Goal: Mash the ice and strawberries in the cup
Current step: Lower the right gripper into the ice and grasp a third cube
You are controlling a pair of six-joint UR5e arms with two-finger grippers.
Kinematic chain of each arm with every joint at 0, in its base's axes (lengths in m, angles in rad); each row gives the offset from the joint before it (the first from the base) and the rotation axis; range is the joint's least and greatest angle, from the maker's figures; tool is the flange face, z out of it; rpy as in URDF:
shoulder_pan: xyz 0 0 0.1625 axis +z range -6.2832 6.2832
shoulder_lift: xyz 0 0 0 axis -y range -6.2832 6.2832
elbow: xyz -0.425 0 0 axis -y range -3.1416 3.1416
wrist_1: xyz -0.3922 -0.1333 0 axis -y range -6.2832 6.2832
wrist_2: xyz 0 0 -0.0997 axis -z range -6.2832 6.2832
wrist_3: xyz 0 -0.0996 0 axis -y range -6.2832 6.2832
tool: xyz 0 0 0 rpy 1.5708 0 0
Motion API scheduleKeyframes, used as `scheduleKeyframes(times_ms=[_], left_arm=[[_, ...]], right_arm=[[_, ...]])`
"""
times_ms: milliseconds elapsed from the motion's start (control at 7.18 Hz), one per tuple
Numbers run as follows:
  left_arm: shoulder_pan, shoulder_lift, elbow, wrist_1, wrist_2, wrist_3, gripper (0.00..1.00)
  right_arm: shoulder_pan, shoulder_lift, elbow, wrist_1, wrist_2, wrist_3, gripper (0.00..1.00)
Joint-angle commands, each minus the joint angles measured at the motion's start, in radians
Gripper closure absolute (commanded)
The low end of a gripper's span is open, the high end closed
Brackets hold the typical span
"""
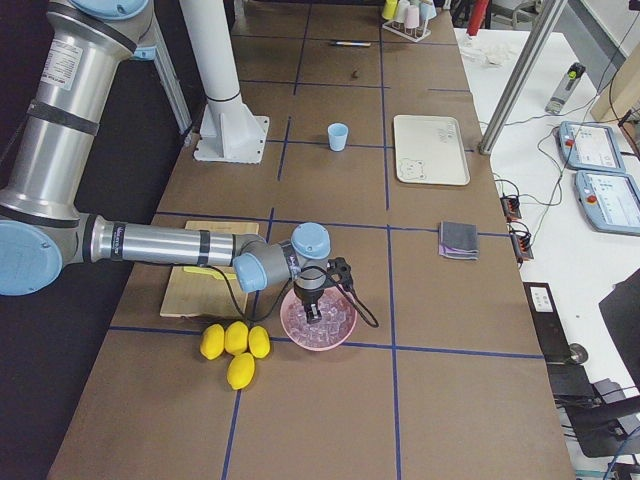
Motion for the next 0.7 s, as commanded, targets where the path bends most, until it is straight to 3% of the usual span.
scheduleKeyframes(times_ms=[0,278,557], left_arm=[[0.0,0.0,0.0,0.0,0.0,0.0,0.0],[0.0,0.0,0.0,0.0,0.0,0.0,0.0],[0.0,0.001,0.0,0.0,0.0,0.0,0.0]], right_arm=[[0.001,0.0,-0.004,0.0,0.0,0.0,0.68],[0.002,0.0,-0.005,0.0,0.0,0.0,0.97],[0.008,0.0,0.034,0.0,0.032,0.0,1.0]])
